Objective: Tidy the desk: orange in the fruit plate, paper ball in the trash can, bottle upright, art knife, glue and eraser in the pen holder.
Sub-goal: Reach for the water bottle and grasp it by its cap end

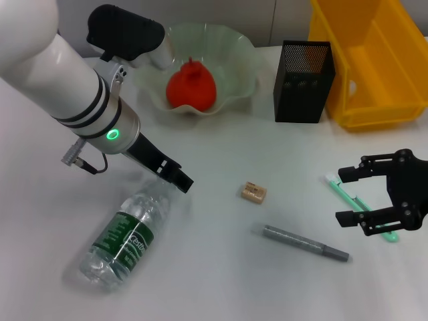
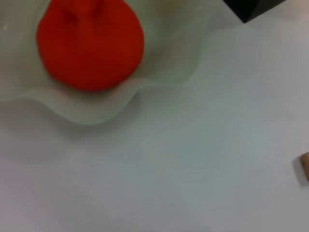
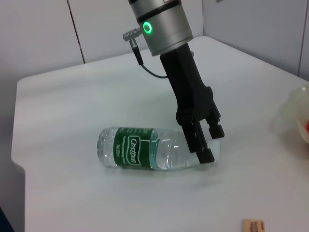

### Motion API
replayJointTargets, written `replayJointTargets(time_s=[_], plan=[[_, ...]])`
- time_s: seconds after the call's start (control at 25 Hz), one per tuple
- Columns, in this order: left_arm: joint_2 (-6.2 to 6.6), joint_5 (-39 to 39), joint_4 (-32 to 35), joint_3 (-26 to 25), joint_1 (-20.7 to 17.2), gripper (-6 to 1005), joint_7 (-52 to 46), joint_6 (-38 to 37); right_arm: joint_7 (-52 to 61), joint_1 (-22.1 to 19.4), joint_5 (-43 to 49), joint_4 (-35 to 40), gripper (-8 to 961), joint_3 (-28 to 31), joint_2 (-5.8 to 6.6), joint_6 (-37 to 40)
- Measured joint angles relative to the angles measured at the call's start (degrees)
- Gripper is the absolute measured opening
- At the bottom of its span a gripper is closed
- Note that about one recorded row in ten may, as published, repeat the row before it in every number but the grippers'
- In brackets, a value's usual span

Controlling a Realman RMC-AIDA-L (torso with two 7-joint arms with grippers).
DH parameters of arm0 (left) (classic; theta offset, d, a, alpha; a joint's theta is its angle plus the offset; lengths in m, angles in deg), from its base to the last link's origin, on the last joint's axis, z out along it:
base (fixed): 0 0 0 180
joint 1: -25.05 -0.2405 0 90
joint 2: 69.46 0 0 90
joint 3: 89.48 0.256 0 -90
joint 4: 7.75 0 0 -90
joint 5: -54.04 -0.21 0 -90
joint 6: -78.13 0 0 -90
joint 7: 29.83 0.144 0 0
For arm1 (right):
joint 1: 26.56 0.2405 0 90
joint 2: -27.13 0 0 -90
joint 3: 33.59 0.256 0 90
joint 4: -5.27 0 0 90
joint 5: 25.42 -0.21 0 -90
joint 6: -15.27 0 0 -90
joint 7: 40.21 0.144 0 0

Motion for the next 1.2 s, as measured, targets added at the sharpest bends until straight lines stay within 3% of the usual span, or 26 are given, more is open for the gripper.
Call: replayJointTargets(time_s=[0.92, 1.2], plan=[[0.0, 2.6, -1.8, 3.3, -0.4, 834, 2.8, 2.5, -0.7, 1.2, -0.5, -2.8, 768, -0.1, 0.0, -0.5], [0.0, 2.7, -2.1, 4.4, -0.5, 635, 3.7, 2.9, -0.7, 1.3, -0.5, -2.8, 768, 0.1, 0.0, -0.2]])
